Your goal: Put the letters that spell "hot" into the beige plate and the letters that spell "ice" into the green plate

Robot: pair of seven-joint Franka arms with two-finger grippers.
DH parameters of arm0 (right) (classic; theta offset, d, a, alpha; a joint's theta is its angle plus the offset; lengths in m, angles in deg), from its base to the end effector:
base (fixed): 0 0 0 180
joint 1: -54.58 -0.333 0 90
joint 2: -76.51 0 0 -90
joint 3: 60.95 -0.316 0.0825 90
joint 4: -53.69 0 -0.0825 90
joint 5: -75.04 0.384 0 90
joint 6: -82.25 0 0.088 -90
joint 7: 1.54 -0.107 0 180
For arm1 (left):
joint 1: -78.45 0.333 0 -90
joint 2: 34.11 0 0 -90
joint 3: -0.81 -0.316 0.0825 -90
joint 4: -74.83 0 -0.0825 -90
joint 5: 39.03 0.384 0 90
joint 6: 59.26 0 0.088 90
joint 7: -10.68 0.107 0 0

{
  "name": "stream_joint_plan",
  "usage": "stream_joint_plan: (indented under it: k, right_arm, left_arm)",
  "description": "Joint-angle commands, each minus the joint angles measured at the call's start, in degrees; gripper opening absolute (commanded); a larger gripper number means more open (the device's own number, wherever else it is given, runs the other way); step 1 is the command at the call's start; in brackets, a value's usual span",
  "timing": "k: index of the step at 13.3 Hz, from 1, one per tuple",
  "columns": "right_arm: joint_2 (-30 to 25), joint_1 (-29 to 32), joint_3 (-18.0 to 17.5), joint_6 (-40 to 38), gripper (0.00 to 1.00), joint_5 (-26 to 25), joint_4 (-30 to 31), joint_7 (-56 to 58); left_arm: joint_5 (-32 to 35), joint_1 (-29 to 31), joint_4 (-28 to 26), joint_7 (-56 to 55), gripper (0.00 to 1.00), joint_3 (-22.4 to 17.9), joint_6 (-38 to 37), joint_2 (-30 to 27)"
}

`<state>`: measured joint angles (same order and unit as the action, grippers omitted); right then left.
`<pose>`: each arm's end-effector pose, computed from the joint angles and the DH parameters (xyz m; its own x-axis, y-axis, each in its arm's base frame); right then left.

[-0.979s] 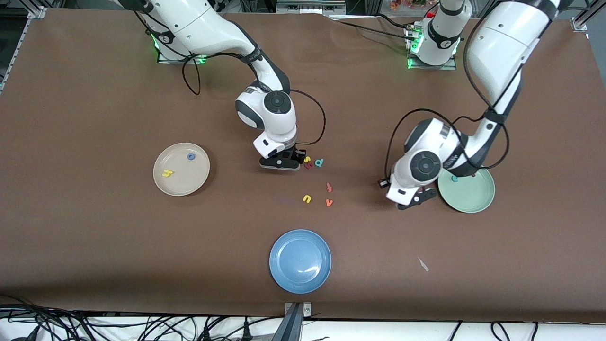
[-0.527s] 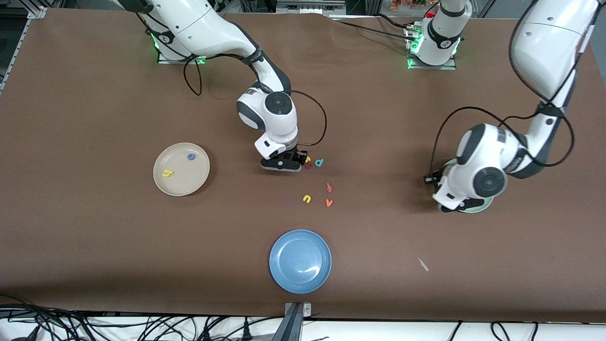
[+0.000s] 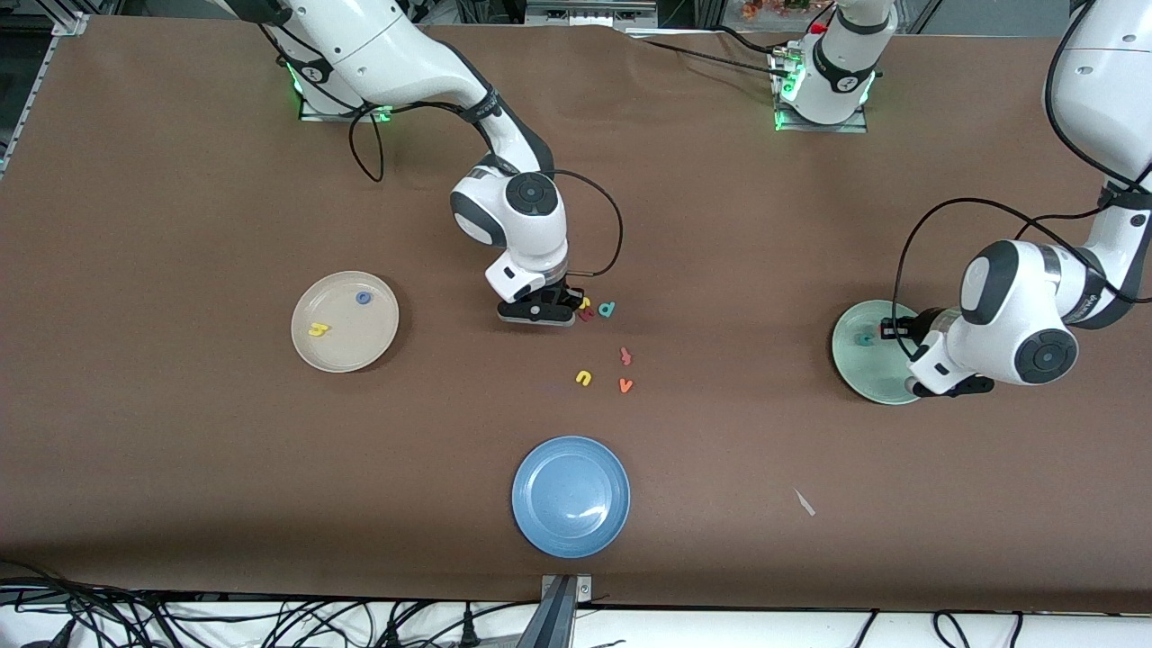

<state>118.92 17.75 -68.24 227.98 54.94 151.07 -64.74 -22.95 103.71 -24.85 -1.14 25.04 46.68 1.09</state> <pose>0.4943 0.4726 0.1766 0.9809 -0.0922 0.1711 -0.0893 -0.9957 -0.0244 0.6106 0.0493 0.2211 0.9016 0.1037 -0.4200 0.0871 -0.9945 -0.0586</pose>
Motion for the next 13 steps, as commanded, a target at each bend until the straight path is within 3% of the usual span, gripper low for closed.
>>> stream_joint_plan:
  k: [1, 4, 7, 13]
  right_arm:
    - [1.1, -0.26, 0.88, 0.08, 0.18, -1.26, -1.41, -0.09]
    - [-2.58, 2.28, 0.7, -2.11, 0.16, -0.99, 0.52, 2.37]
    - [-8.64, 10.18, -3.06, -11.67, 0.16, -0.82, 3.15, 13.59]
    - [-24.11, 21.7, -1.51, -15.04, 0.16, 0.24, 17.29, 43.99]
  left_arm:
    - [0.62, -0.82, 4.28, 0.48, 1.0, 1.0, -5.0, -1.27]
    - [-1.74, -3.46, 18.95, 0.48, 1.0, 1.97, -18.28, -0.57]
    - [-4.31, -4.25, 28.28, 0.31, 1.0, 3.45, -22.69, -0.83]
    - [-3.87, -10.31, 40.87, 0.31, 1.0, 4.17, -24.46, -1.27]
